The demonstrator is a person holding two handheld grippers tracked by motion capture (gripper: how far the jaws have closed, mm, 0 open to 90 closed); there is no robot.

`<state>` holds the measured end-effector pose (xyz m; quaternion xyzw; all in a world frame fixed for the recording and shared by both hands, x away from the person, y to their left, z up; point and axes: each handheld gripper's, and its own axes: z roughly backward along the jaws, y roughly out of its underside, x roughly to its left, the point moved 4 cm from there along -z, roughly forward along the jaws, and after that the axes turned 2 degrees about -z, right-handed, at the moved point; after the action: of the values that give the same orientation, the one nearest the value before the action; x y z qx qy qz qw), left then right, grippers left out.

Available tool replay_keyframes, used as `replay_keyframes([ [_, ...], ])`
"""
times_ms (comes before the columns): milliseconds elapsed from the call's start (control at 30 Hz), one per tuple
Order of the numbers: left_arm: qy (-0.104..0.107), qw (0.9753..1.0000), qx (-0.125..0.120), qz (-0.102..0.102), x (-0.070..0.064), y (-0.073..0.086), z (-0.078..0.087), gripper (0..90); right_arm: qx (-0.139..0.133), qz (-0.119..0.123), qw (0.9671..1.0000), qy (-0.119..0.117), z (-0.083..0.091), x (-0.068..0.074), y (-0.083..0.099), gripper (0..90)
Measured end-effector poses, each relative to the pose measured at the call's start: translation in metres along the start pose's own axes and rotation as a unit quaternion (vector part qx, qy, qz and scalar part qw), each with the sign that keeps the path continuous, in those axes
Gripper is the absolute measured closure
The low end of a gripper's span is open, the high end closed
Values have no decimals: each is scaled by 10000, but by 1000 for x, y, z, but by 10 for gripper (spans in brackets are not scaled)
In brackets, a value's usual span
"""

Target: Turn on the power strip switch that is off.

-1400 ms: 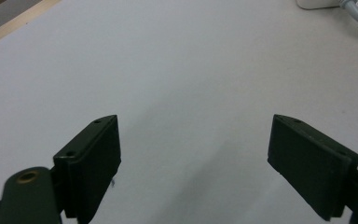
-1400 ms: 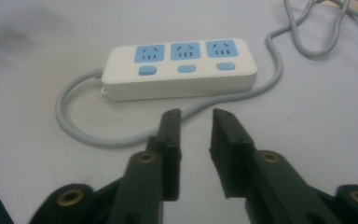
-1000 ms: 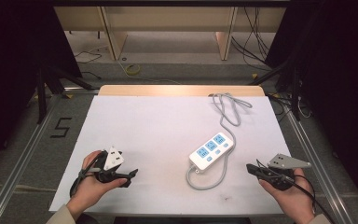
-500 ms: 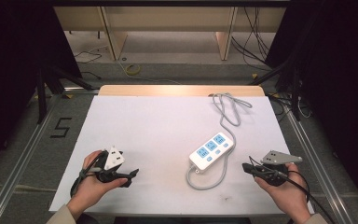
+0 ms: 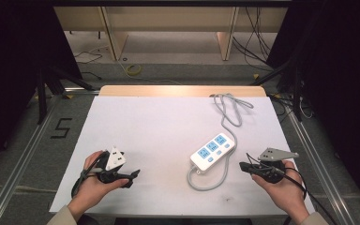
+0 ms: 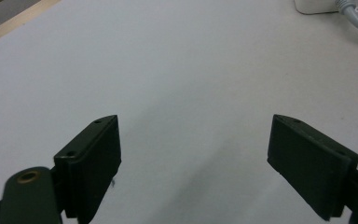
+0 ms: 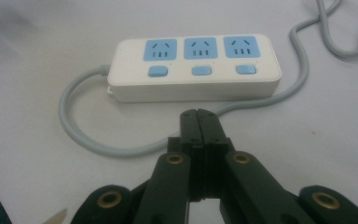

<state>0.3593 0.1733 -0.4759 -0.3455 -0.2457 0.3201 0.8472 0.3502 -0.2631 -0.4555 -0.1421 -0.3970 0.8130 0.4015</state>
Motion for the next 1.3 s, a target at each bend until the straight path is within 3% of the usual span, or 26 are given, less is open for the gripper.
replay_keyframes([
  [1300,-9,10000,23,-57,-1,-1,-2,170,341,63,9990,-280,-24,9,-23,900],
])
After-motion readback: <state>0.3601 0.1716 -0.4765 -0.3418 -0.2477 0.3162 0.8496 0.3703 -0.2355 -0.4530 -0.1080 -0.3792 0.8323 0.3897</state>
